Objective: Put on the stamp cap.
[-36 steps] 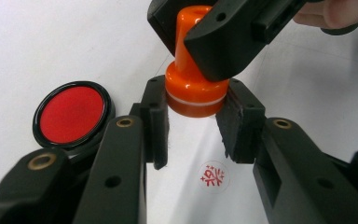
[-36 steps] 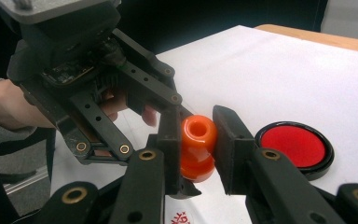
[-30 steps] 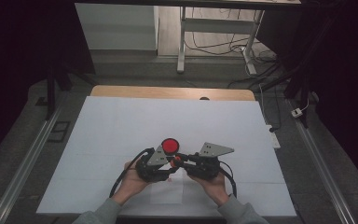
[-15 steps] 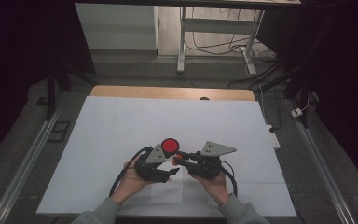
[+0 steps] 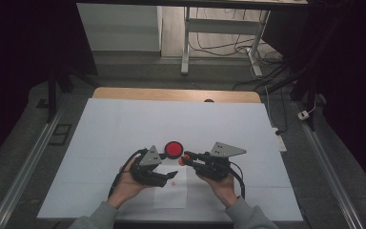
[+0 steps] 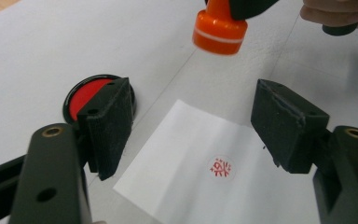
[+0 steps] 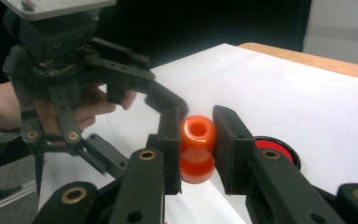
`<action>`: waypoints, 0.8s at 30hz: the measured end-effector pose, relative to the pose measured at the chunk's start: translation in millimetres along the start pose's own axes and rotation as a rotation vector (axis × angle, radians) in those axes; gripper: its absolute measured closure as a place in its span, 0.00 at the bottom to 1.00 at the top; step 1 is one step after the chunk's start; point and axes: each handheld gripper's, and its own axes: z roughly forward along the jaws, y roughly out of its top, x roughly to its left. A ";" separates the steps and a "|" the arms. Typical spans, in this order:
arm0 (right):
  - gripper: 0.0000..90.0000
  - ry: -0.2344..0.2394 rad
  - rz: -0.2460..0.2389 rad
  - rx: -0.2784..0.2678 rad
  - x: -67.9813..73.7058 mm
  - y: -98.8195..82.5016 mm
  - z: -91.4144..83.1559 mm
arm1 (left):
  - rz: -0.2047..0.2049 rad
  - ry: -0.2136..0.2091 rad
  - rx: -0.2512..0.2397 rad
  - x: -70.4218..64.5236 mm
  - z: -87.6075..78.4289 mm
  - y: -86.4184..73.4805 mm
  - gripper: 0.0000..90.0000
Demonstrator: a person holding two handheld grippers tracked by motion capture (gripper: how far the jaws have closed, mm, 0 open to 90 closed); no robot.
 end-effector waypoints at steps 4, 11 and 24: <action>0.81 -0.012 -0.003 -0.004 -2.3 1.1 -2.5 | -0.014 0.009 -0.005 2.9 -13.4 -7.9 0.33; 0.81 -0.037 -0.006 -0.009 -7.9 2.5 -7.6 | -0.042 0.054 -0.015 10.1 -43.2 -29.1 0.33; 0.81 -0.061 -0.009 -0.005 -15.6 3.3 -13.5 | -0.117 0.128 -0.043 19.7 -83.1 -65.5 0.33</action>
